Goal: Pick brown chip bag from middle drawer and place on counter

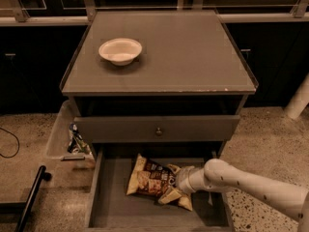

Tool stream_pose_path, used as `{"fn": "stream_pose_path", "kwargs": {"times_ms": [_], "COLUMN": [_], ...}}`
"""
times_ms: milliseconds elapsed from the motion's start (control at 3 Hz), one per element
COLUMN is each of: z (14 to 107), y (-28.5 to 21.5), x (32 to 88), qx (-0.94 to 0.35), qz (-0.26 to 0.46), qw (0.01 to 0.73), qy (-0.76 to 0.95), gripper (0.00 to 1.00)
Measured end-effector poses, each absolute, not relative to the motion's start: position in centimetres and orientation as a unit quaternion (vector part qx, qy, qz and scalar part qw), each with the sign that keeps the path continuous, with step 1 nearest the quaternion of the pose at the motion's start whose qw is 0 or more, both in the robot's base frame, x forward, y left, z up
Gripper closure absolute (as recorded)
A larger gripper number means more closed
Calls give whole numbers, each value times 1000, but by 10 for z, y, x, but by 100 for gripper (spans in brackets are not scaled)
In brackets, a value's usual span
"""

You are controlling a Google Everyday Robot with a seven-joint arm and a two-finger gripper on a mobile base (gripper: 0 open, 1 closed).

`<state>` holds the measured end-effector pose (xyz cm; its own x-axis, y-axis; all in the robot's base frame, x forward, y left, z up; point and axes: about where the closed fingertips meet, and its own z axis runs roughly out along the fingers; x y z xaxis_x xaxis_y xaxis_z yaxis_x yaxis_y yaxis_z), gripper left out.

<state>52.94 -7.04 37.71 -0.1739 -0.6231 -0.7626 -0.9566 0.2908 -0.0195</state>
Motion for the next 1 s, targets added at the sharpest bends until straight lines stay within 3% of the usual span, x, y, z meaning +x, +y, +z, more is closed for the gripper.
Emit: {"fn": "stream_pose_path", "kwargs": {"times_ms": [1000], "z": [377], "y": [-70], "x": [529], "qx": [-544], "qz": [243], "qw": [343], "qy": [727], "gripper": [89]}}
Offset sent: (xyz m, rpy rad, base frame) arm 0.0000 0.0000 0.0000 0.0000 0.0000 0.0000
